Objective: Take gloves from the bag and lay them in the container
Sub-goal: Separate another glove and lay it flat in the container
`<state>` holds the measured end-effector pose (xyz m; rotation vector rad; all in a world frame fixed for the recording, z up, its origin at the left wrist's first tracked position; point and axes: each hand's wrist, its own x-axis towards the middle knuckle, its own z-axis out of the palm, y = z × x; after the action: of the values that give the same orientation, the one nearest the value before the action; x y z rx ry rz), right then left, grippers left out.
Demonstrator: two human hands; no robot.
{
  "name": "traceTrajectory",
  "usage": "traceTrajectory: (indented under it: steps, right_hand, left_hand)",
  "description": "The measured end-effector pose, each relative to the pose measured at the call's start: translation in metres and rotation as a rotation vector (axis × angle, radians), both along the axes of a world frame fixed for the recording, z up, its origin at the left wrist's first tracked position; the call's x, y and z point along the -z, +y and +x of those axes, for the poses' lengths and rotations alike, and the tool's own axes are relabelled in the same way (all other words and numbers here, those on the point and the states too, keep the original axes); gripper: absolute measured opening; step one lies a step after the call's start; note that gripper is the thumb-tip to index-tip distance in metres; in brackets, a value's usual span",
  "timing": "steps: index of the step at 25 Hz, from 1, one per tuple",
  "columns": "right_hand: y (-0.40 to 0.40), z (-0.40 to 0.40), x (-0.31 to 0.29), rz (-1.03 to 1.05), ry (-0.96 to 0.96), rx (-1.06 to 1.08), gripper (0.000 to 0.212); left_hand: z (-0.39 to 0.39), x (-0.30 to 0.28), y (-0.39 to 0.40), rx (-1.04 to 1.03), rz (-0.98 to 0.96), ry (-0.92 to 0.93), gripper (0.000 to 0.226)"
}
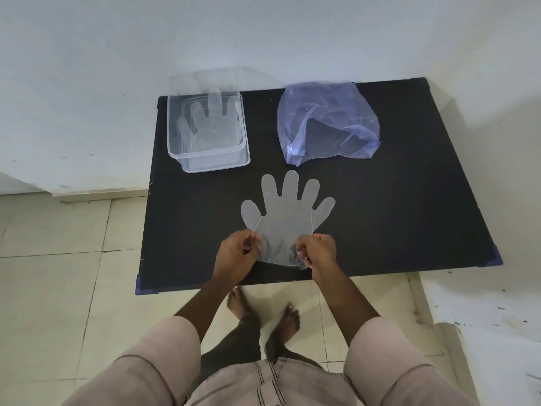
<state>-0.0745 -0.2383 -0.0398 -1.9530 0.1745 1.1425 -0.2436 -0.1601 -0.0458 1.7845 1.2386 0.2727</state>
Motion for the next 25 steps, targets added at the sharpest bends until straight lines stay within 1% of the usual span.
traceTrajectory:
  steps: [1,3,4,5,7,8,10,12,13,15,17,18,19,20,22,23,24,25]
  right_hand:
    - [-0.001,0.0,0.001,-0.051,-0.096,-0.057,0.028]
    - [-0.005,-0.005,0.006,-0.305,-0.421,-0.369,0.052]
    - [-0.008,-0.011,0.008,-0.416,-0.546,-0.525,0.062]
    - [-0.008,-0.018,0.009,-0.477,-0.616,-0.632,0.068]
    - [-0.003,-0.028,0.011,-0.467,-0.648,-0.706,0.07]
    - [0.001,-0.03,0.01,-0.433,-0.626,-0.692,0.066]
    - [0.007,-0.027,0.007,-0.325,-0.506,-0.545,0.053]
    - [0.011,-0.022,0.001,-0.169,-0.265,-0.29,0.045]
    - [0.012,-0.02,-0.002,-0.09,-0.136,-0.15,0.043]
    - [0.014,-0.016,-0.009,0.017,0.096,0.076,0.035]
    - [0.017,-0.012,-0.019,0.076,0.252,0.194,0.017]
    - [0.019,-0.011,-0.023,0.099,0.3,0.219,0.015]
    - [0.021,-0.009,-0.027,0.114,0.334,0.23,0.017]
    - [0.021,-0.007,-0.03,0.129,0.358,0.235,0.018]
    - [0.02,-0.003,-0.033,0.149,0.35,0.193,0.01]
    - [0.016,0.0,-0.034,0.168,0.305,0.145,0.005]
    - [0.009,0.004,-0.033,0.199,0.22,0.072,0.01]
    - [0.001,0.01,-0.031,0.24,0.097,-0.048,0.027]
  left_hand:
    - [-0.002,0.004,-0.002,-0.006,-0.005,0.005,0.016]
    - [-0.002,0.008,-0.004,-0.032,-0.024,-0.008,0.014]
    - [-0.001,0.009,-0.004,-0.04,-0.033,-0.016,0.014]
    - [-0.001,0.009,-0.004,-0.042,-0.042,-0.022,0.015]
    - [0.0,0.008,-0.002,-0.032,-0.048,-0.031,0.016]
    - [0.0,0.007,0.0,-0.026,-0.041,-0.036,0.017]
    - [-0.001,0.004,0.001,-0.007,0.024,-0.008,0.015]
    - [-0.003,-0.001,0.001,0.025,0.171,0.091,0.011]
    - [-0.004,-0.003,0.0,0.036,0.235,0.134,0.015]
    - [-0.004,-0.007,-0.004,0.09,0.292,0.208,0.038]
    - [-0.001,-0.008,-0.008,0.148,0.292,0.291,0.061]
    - [0.0,-0.007,-0.009,0.151,0.296,0.321,0.066]
    - [0.002,-0.006,-0.009,0.132,0.307,0.321,0.064]
    - [0.004,-0.005,-0.008,0.092,0.317,0.288,0.057]
    - [0.008,-0.005,-0.002,-0.007,0.316,0.169,0.028]
    - [0.009,-0.006,0.003,-0.032,0.303,0.126,0.016]
    - [0.011,-0.009,0.009,-0.038,0.283,0.097,0.01]
    - [0.012,-0.011,0.015,-0.035,0.254,0.068,0.006]
